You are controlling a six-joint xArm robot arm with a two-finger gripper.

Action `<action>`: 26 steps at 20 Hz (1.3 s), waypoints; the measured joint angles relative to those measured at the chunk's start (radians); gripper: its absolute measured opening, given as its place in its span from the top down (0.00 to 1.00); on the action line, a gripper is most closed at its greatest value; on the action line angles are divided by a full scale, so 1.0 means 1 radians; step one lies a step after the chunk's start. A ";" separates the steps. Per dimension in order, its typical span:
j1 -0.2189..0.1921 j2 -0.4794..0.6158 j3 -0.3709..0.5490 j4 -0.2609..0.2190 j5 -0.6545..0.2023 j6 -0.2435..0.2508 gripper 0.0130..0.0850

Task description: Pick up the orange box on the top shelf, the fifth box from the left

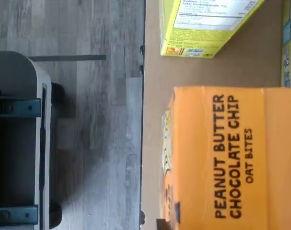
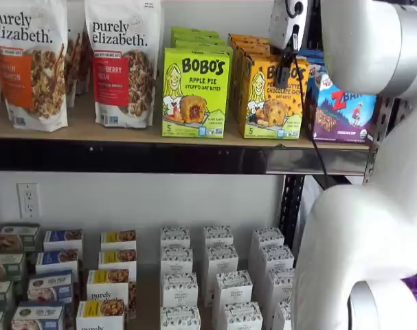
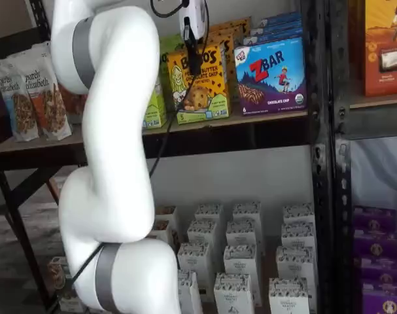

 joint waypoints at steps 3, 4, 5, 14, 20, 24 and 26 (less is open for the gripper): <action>0.001 0.006 -0.012 0.000 0.024 0.001 0.67; 0.001 0.005 -0.012 0.002 0.028 0.002 0.72; 0.001 0.000 -0.007 0.005 0.025 0.002 0.72; -0.006 -0.046 0.000 0.025 0.056 0.003 0.72; -0.012 -0.127 0.028 0.051 0.113 0.011 0.72; -0.032 -0.179 0.023 0.091 0.181 0.012 0.72; -0.041 -0.201 0.020 0.106 0.204 0.013 0.72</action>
